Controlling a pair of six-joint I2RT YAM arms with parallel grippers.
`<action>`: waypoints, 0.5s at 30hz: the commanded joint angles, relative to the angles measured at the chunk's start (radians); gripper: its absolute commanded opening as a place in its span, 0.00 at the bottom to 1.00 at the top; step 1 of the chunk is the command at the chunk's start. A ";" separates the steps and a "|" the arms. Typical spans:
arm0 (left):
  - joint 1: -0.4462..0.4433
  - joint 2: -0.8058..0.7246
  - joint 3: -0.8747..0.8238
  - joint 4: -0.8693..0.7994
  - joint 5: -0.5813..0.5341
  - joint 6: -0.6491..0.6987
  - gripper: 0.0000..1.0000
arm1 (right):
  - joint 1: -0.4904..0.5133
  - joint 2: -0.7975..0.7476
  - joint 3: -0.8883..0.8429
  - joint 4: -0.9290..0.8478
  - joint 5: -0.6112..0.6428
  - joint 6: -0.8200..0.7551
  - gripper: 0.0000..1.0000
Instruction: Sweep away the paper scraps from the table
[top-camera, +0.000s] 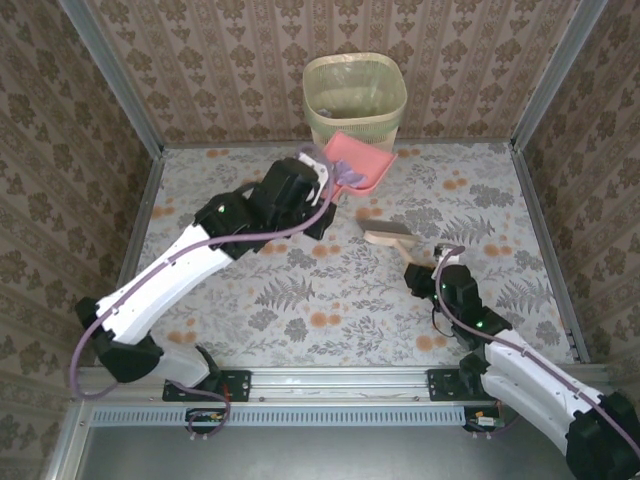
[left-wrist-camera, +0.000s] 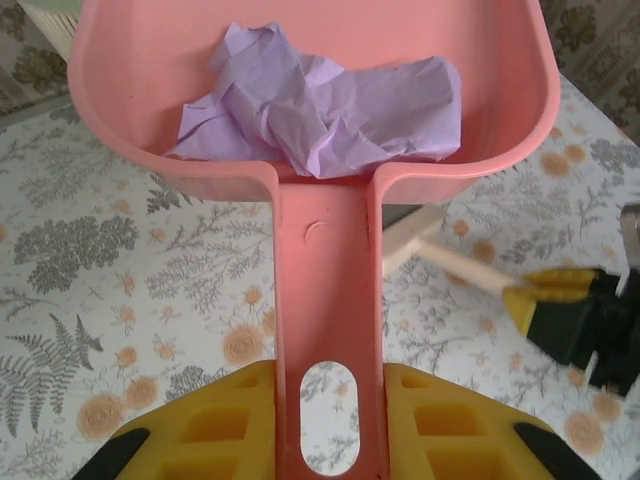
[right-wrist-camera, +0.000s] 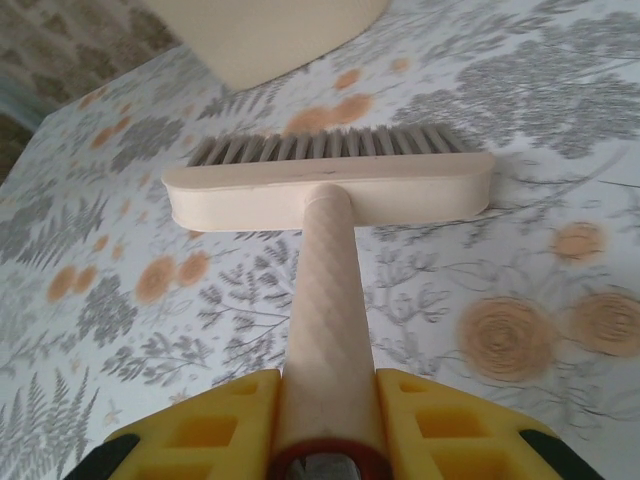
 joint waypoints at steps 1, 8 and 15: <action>0.046 0.070 0.130 -0.056 0.050 0.031 0.00 | 0.042 0.052 0.003 0.138 -0.044 -0.060 0.00; 0.139 0.285 0.444 -0.117 0.168 0.030 0.00 | 0.113 0.174 0.052 0.173 -0.065 -0.121 0.00; 0.205 0.515 0.752 -0.181 0.277 0.007 0.00 | 0.166 0.262 0.094 0.189 -0.080 -0.169 0.00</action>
